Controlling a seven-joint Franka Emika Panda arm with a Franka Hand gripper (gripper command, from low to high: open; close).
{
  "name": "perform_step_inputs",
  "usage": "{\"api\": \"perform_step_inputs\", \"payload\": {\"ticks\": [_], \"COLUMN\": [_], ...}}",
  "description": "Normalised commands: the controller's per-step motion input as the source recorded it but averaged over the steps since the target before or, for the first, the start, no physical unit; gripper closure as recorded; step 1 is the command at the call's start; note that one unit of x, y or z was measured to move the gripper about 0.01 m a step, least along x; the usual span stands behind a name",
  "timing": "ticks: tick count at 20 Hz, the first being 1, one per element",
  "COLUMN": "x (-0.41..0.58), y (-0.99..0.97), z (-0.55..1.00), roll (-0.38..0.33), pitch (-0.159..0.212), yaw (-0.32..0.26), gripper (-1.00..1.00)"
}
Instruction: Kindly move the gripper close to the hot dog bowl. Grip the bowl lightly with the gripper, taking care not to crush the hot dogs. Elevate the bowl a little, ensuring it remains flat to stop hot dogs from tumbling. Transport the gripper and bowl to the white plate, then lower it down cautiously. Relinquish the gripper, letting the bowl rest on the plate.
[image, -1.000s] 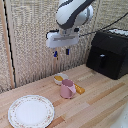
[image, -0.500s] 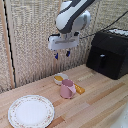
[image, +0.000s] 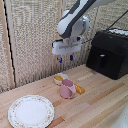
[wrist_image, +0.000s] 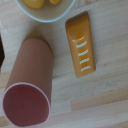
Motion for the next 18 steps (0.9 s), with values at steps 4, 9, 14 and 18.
{"api": "perform_step_inputs", "payload": {"ticks": [4,9,14,18], "x": [0.296,0.342,0.185,0.146], "y": [-0.25,-0.26,-0.4,-0.38], "z": [-0.35,-0.35,-0.34,-0.27], "roll": [-0.02,-0.03,-0.015,-0.005], "pitch": [0.039,0.02,0.043,0.032], "yaw": [0.001,0.03,0.068,0.076], "gripper": [-1.0,-1.0,-1.0,-1.0]}}
